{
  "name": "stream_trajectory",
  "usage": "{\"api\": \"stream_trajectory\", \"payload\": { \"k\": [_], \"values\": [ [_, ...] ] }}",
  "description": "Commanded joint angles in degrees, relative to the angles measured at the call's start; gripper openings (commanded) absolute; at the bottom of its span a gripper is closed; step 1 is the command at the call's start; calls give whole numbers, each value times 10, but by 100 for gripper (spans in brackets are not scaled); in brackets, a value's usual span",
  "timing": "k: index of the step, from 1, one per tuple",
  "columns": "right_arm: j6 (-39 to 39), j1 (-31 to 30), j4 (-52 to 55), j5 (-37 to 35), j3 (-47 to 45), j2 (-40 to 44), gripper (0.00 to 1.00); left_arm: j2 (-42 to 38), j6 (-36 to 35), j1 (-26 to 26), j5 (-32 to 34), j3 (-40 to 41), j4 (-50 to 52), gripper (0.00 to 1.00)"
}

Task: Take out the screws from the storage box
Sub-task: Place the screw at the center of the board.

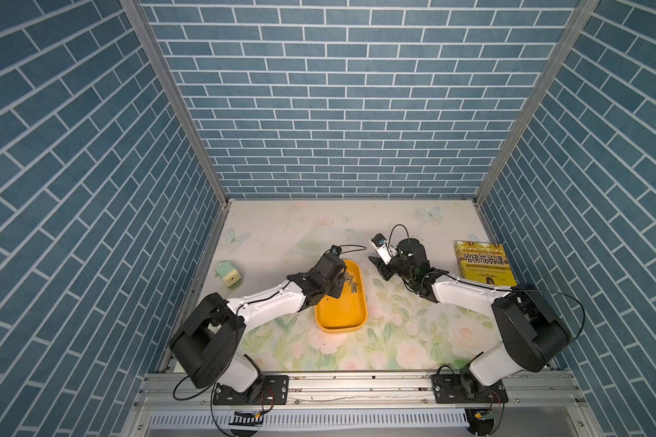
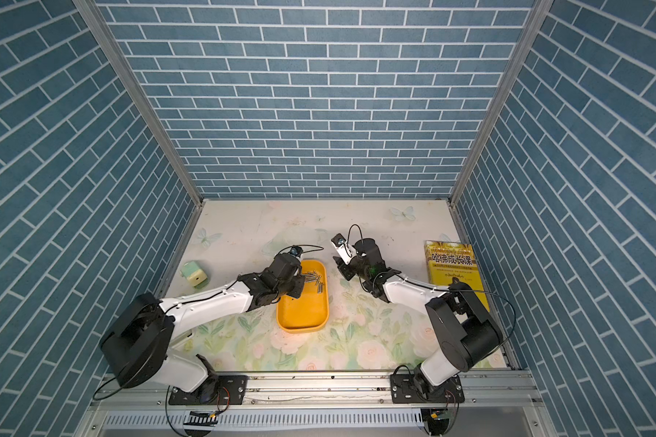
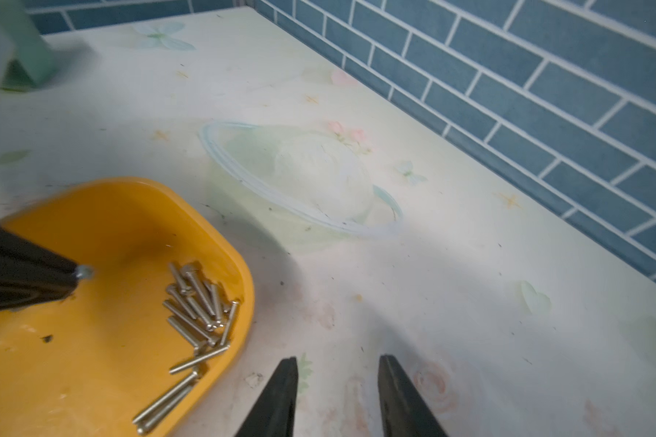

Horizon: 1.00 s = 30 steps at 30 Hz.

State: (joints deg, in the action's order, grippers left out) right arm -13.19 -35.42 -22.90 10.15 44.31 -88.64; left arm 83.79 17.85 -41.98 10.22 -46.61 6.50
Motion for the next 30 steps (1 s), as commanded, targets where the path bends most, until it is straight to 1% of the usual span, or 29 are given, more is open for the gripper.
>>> {"api": "stream_trajectory", "payload": {
  "k": [1,5,8,12,15,21,23,26,30],
  "values": [
    [-37,-6,-20,80,4,18,41,-39,31,27,32,22,-22,0],
    [-88,-34,-1,94,9,18,43,-80,60,69,43,50,-25,0],
    [-127,-60,27,100,26,6,43,-100,85,108,38,69,-27,0],
    [-165,-91,83,77,70,-33,41,-101,106,159,17,86,-26,0],
    [-178,-101,121,62,115,-72,40,-83,113,187,-8,91,-24,0],
    [-193,-105,209,8,205,-145,38,-15,131,226,-35,85,-14,0],
    [-198,-105,228,-5,220,-161,38,6,132,236,-31,80,-6,0],
    [-200,-105,250,-6,243,-182,38,25,139,239,-6,75,6,0],
    [-209,-106,280,-7,273,-213,36,40,140,244,-8,69,8,0]
  ]
}}
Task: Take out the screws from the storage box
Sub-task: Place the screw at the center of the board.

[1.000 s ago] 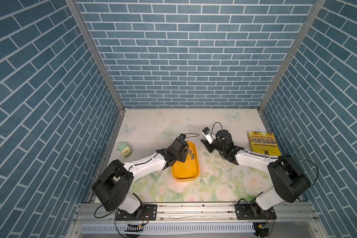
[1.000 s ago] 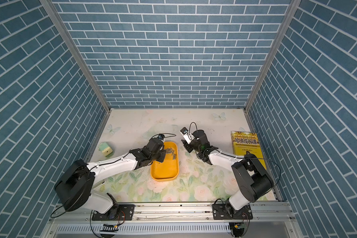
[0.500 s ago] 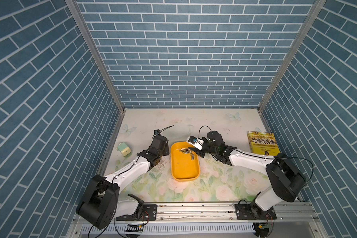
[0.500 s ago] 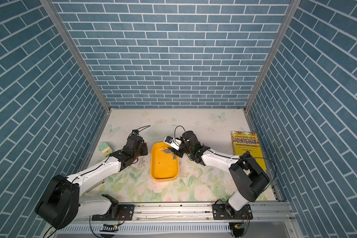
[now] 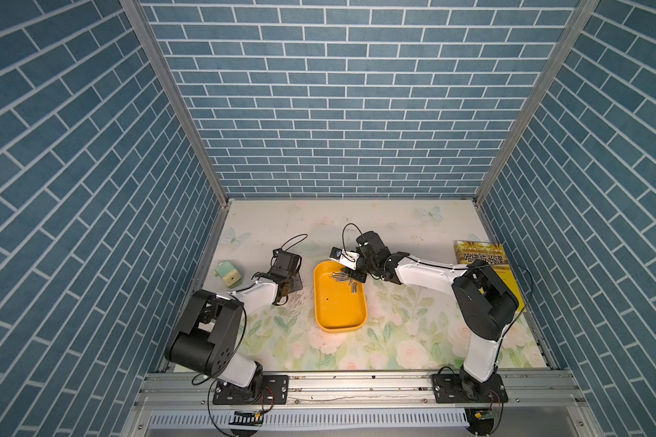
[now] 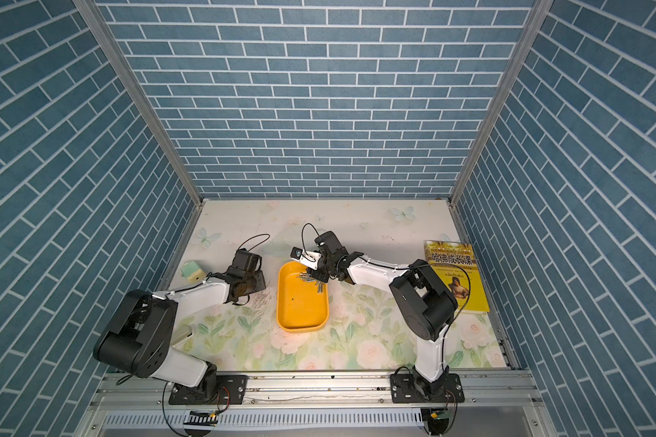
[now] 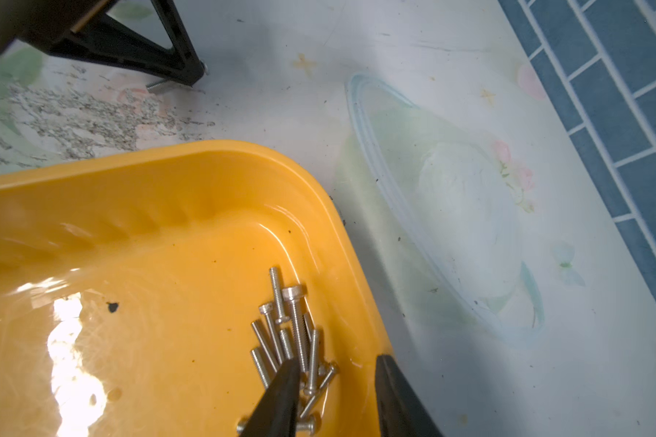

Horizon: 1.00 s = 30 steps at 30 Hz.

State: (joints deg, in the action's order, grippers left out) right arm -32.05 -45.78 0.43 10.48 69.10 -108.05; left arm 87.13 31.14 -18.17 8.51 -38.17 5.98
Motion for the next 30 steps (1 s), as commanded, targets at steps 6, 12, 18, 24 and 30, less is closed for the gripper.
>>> {"api": "stream_trajectory", "payload": {
  "k": [6,12,18,24,30],
  "values": [
    [-22,-4,74,-14,54,-48,33,25,5,9,3,-20,12,0],
    [-30,-12,85,-18,56,-52,32,37,4,11,4,-25,18,0],
    [-29,-20,109,-30,65,-54,31,37,5,12,8,-25,21,21],
    [-23,-32,136,-52,85,-72,31,31,4,12,1,-22,20,30],
    [-21,-33,166,-57,114,-94,31,-3,1,12,6,-11,14,42]
  ]
}}
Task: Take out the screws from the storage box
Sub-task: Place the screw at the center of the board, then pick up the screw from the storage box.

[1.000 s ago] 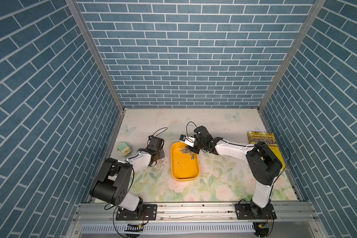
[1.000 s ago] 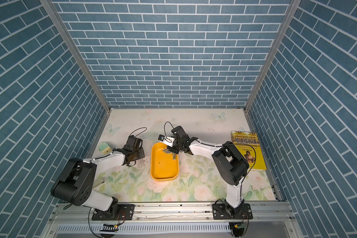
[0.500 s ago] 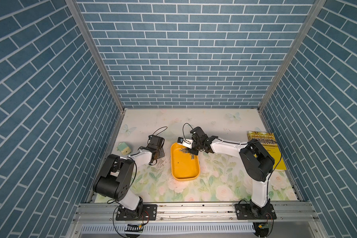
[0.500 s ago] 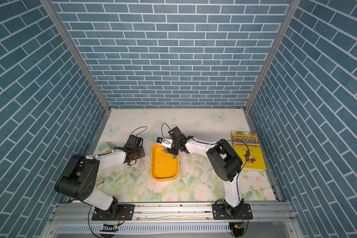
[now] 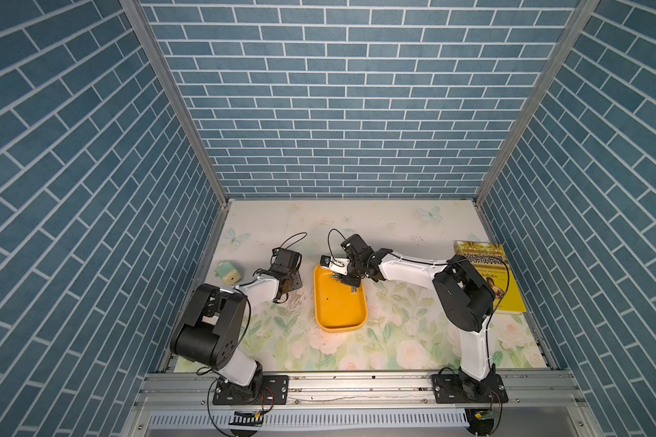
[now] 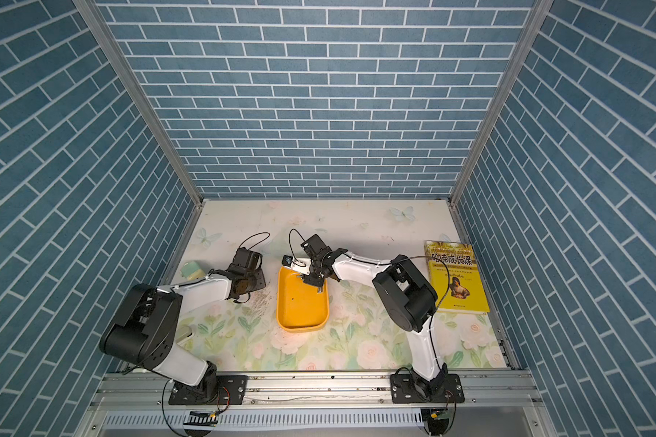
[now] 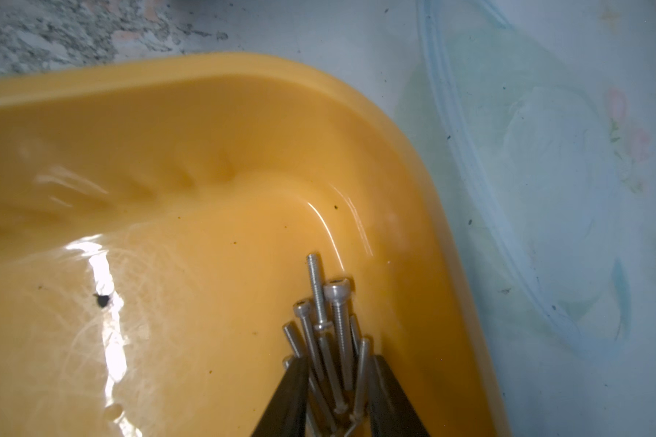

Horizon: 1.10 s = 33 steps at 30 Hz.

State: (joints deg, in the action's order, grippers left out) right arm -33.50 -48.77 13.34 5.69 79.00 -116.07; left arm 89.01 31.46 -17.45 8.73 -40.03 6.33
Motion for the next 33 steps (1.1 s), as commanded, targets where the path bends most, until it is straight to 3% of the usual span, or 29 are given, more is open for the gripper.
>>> {"api": "stream_trajectory", "payload": {
  "k": [1,10,14,33],
  "values": [
    [-4,-3,38,-9,17,-14,31,-28,-2,5,2,11,7,45],
    [-4,-6,45,-7,15,-3,30,-107,-15,4,-17,36,-15,63],
    [-1,-7,50,-5,17,1,29,-146,-16,4,-6,46,-14,66],
    [28,-13,112,-24,46,-37,27,-174,-17,4,-10,45,-5,67]
  ]
}}
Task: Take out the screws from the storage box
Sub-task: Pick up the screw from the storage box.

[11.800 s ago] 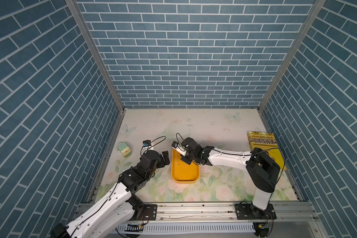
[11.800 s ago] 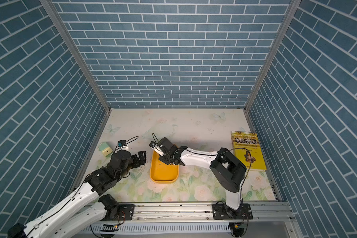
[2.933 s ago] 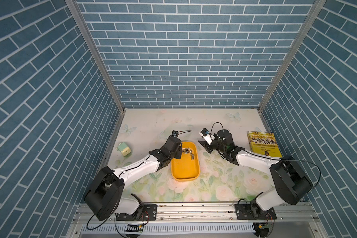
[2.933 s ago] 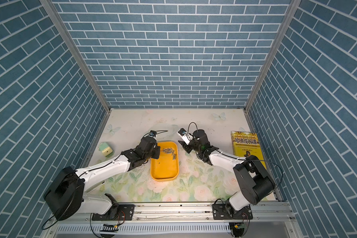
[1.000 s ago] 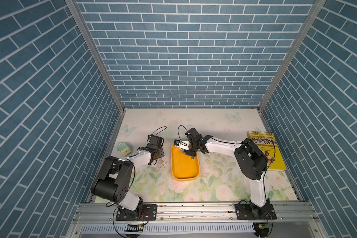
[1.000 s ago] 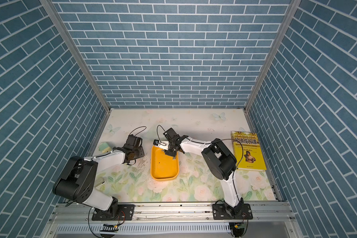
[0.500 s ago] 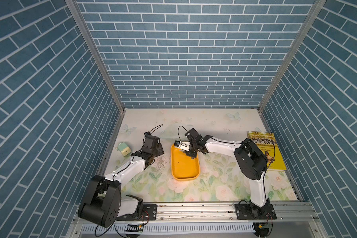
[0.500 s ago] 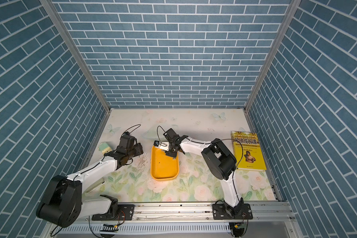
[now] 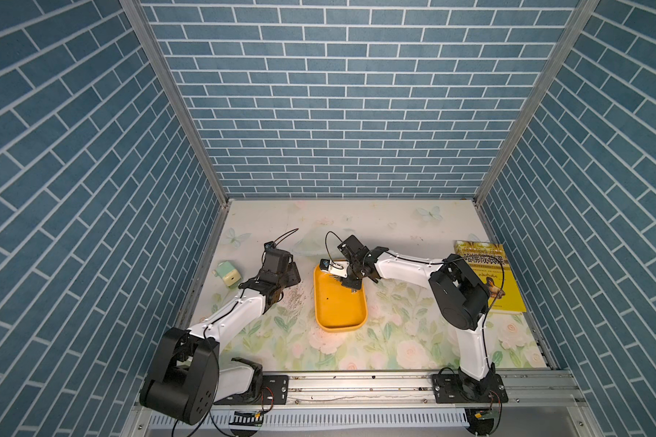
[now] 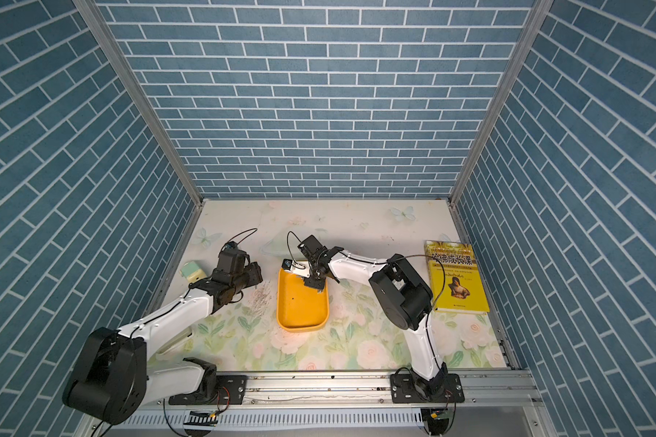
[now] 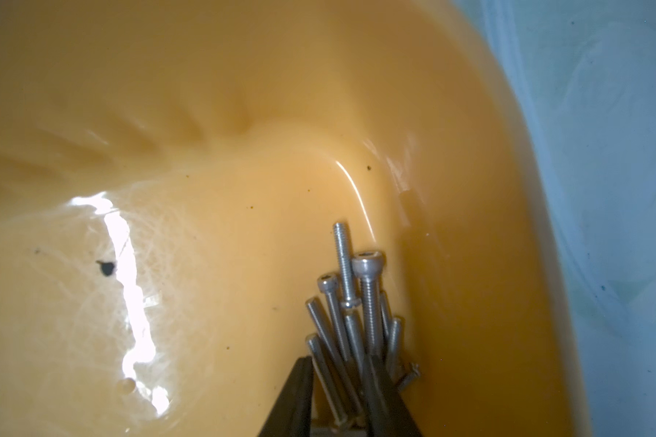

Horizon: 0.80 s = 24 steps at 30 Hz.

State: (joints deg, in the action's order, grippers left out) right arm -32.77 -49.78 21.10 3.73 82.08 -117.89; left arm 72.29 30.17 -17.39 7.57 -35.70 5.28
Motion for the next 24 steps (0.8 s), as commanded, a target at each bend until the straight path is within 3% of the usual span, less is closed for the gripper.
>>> {"api": "stream_trajectory", "payload": {
  "k": [1,10,19,24],
  "values": [
    [22,-3,37,-3,16,-20,27,-7,-4,3,1,2,6,67],
    [40,-2,58,-4,23,-38,26,-16,-5,3,-8,6,2,75],
    [59,-2,98,-3,49,-61,24,-16,-5,3,-9,7,1,77],
    [60,-2,103,0,56,-67,12,-19,-5,3,-9,7,1,77]
  ]
}}
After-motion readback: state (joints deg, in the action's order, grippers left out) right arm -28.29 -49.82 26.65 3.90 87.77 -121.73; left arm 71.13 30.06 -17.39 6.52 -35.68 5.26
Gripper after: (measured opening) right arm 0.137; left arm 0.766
